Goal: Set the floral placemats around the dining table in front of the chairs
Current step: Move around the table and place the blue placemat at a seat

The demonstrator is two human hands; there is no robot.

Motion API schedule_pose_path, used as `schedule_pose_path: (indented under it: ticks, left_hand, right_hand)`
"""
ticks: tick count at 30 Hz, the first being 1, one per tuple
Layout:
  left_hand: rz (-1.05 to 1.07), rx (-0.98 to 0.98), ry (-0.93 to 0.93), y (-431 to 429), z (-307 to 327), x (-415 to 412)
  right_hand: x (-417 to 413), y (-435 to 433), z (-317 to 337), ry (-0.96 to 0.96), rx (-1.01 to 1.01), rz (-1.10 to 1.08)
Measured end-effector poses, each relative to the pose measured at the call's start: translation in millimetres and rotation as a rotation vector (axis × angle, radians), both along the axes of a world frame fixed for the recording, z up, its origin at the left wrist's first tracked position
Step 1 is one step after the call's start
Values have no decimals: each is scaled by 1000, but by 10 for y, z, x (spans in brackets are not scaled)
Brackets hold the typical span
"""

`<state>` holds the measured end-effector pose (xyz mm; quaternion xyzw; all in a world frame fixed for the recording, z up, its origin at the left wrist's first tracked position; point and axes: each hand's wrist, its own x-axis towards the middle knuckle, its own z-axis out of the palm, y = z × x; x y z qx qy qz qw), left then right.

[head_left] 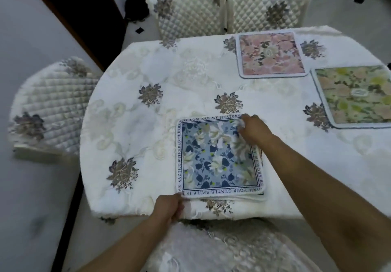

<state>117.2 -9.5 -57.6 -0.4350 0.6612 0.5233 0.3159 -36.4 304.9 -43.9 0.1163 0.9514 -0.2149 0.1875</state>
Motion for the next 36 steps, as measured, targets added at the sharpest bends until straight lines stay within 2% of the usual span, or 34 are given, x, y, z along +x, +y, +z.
schedule_pose_path:
  ticks: [4,10,14,17,20,22,26,30,32,36]
  left_hand:
    - [146,39,3,46,-56,41]
    - [327,33,6,108,-211,29]
    - [342,-45,76,121,-226,13]
    - [451,-17,158,111,-176,-81]
    - [517,-25,257,37,-92,-304]
    - [494,-4,239,-8,-86,-375]
    - [318,23,100,17,-223,-247]
    - [198,26,64,5,-271,-58]
    - [145,27,59,-44,-258,0]
    - [14,-84,109,-233,-165,41]
  right_hand:
    - [-217,187,-233,48,54,20]
    - [-542,285,-326,107,-8,67]
    - [-614,313,-277,157,-104,78]
    - [-593,327,-259,183,-125,90]
    - [-506,384,-232,86,-140,83]
    - [-410,434,-209,-18,-112,133]
    - [-61,515,-144,-203,-72,156]
    - [420,534,-163,-319,-133,113]
    - [651,484,-186,-356,-203,61]
    - [988,278,-172,-302,-343,-66]
